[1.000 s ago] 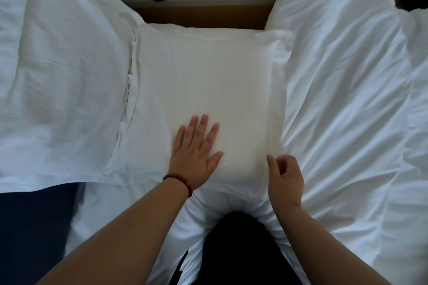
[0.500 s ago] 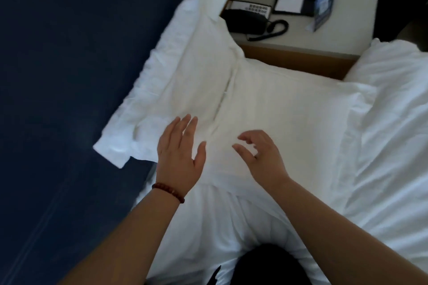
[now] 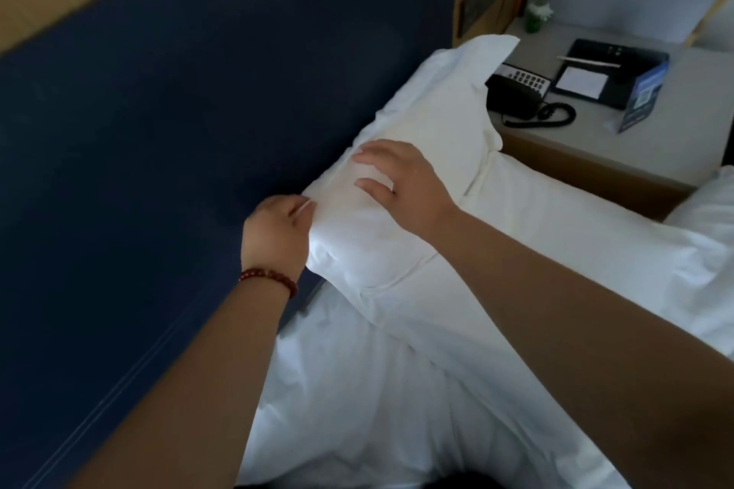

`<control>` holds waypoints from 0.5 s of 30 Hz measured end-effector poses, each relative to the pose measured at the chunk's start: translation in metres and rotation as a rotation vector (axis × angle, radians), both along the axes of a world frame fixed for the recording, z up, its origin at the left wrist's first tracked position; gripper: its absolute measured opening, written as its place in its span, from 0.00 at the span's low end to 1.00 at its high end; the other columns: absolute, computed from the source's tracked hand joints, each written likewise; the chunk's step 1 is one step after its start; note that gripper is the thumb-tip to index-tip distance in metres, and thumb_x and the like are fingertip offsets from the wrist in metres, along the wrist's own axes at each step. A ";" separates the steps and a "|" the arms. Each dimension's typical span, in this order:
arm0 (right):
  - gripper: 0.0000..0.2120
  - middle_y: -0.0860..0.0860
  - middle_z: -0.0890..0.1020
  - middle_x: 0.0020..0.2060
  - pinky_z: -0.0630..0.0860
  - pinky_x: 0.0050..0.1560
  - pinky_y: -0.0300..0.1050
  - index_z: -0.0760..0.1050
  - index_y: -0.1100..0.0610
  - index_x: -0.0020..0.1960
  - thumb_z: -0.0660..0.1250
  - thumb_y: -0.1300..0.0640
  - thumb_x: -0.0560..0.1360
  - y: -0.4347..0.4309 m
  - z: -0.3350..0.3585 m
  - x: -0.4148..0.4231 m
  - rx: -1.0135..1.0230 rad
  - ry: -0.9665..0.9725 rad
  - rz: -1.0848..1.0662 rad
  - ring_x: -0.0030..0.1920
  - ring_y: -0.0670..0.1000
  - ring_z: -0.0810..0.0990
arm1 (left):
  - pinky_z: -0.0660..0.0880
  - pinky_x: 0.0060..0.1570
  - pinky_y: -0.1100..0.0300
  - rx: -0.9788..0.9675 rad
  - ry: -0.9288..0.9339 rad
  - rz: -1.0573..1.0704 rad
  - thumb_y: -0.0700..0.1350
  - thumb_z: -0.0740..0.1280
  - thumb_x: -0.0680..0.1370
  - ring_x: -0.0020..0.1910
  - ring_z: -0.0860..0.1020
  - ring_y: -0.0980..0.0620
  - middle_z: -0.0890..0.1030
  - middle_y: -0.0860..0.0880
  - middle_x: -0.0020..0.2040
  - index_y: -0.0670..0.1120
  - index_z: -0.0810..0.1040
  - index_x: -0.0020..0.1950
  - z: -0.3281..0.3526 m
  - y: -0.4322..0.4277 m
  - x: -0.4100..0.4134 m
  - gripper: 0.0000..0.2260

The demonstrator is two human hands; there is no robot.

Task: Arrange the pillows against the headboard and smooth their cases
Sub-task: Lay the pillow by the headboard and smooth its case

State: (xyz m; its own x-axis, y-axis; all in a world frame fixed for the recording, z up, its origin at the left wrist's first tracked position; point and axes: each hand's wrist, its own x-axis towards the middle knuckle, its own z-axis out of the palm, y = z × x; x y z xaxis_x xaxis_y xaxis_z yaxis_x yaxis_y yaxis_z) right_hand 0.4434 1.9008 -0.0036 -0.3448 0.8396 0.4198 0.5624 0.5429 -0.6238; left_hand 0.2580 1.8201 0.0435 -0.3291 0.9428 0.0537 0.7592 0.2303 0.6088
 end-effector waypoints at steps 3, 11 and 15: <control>0.19 0.50 0.75 0.67 0.72 0.64 0.54 0.76 0.49 0.67 0.63 0.45 0.78 0.015 0.013 -0.005 0.138 -0.119 0.034 0.66 0.54 0.72 | 0.70 0.34 0.60 -0.057 -0.281 0.079 0.49 0.65 0.80 0.30 0.71 0.56 0.76 0.49 0.31 0.45 0.81 0.41 0.011 -0.004 -0.009 0.12; 0.10 0.52 0.82 0.45 0.55 0.74 0.50 0.79 0.55 0.47 0.65 0.48 0.78 0.057 0.049 -0.010 -0.027 -0.370 0.222 0.50 0.54 0.77 | 0.76 0.40 0.59 -0.098 -0.541 0.132 0.51 0.65 0.81 0.38 0.78 0.53 0.84 0.50 0.41 0.54 0.83 0.44 0.023 -0.020 -0.027 0.09; 0.11 0.48 0.75 0.35 0.70 0.56 0.43 0.71 0.55 0.44 0.63 0.50 0.80 0.063 0.068 -0.015 -0.263 -0.354 0.282 0.37 0.50 0.73 | 0.78 0.42 0.63 -0.053 -0.654 0.159 0.50 0.65 0.81 0.39 0.80 0.58 0.85 0.55 0.41 0.50 0.82 0.47 0.020 -0.023 -0.028 0.08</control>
